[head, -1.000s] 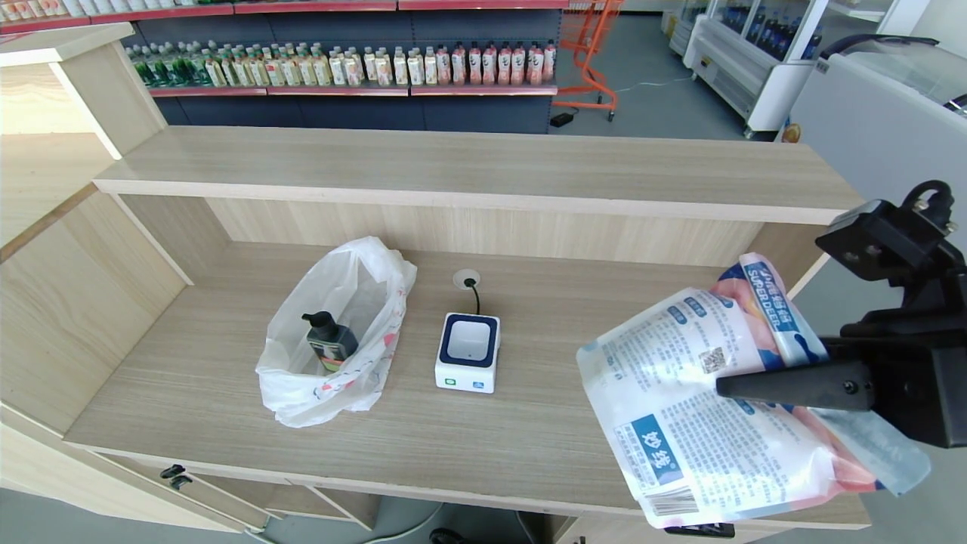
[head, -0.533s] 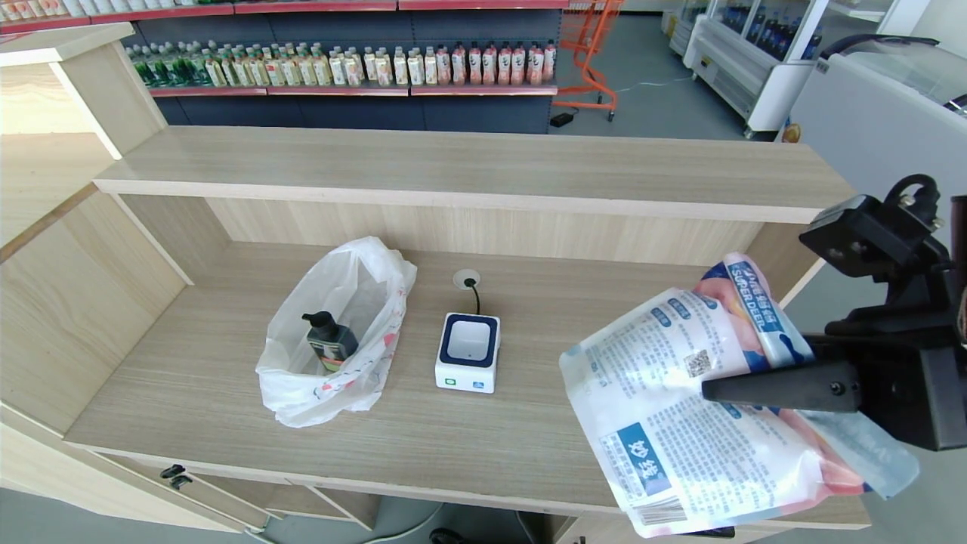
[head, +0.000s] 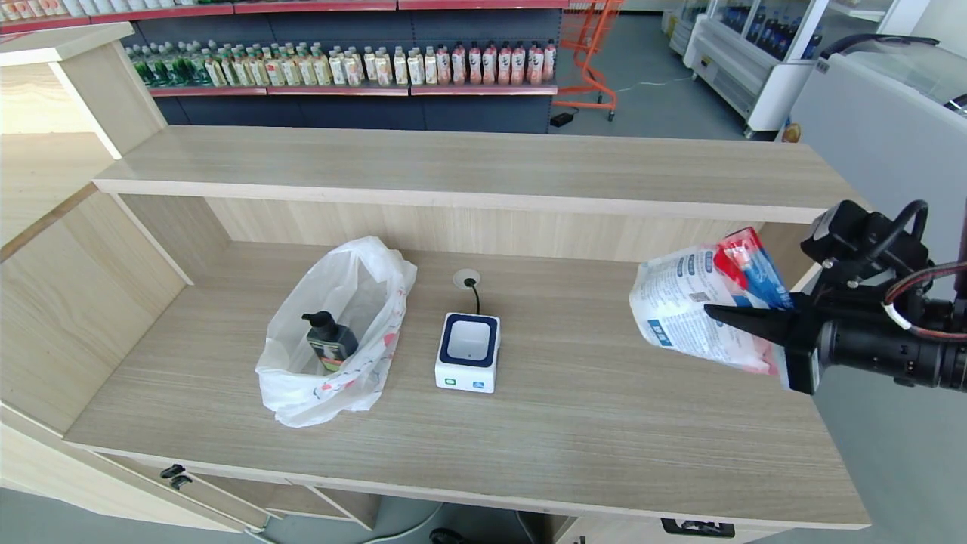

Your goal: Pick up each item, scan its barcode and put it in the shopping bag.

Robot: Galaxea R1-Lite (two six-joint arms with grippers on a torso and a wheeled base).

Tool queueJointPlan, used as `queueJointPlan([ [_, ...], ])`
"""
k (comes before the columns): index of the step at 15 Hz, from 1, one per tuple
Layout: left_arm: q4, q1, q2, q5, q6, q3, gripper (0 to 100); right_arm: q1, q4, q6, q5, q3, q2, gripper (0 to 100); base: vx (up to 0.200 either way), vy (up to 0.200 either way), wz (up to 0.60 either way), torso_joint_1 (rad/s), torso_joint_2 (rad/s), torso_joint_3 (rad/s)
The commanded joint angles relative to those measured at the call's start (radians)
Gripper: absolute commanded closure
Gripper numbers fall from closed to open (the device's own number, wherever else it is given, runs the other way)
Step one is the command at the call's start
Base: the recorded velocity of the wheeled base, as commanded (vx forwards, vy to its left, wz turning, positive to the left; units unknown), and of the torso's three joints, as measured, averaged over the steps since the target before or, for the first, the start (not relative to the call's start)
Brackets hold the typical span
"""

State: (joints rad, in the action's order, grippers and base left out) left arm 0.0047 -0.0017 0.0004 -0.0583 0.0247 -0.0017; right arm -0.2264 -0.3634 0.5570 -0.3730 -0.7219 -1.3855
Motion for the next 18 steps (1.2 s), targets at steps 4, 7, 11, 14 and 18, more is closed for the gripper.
queueJointPlan([
  [4, 0.000, 0.000, 0.000, 0.000, 0.000, 0.000, 0, 0.018, -0.009, 0.096, 0.078, 0.076, 0.048, 100, 0.000, 0.000, 0.00, 0.000, 0.00, 0.000],
  [7, 0.000, 0.000, 0.000, -0.002, 0.001, 0.000, 0, 0.028, -0.008, 0.096, 0.086, 0.075, 0.076, 100, 0.000, 0.000, 0.00, 0.000, 0.00, 0.000],
  [11, 0.000, 0.000, 0.001, -0.002, 0.001, 0.000, 0, 0.016, -0.008, 0.089, 0.069, 0.081, 0.082, 100, 0.000, 0.050, 0.00, 0.001, 0.00, 0.001],
  [14, 0.000, 0.000, 0.001, 0.000, 0.001, 0.000, 0, -0.034, -0.008, -0.016, 0.059, 0.078, 0.071, 100, 0.000, 0.200, 0.00, 0.001, 0.00, 0.002],
  [18, 0.000, 0.000, 0.001, 0.000, 0.001, 0.002, 0, -0.056, -0.008, -0.069, 0.057, 0.072, 0.053, 100, 0.000, 0.200, 0.00, 0.010, 0.00, 0.005],
])
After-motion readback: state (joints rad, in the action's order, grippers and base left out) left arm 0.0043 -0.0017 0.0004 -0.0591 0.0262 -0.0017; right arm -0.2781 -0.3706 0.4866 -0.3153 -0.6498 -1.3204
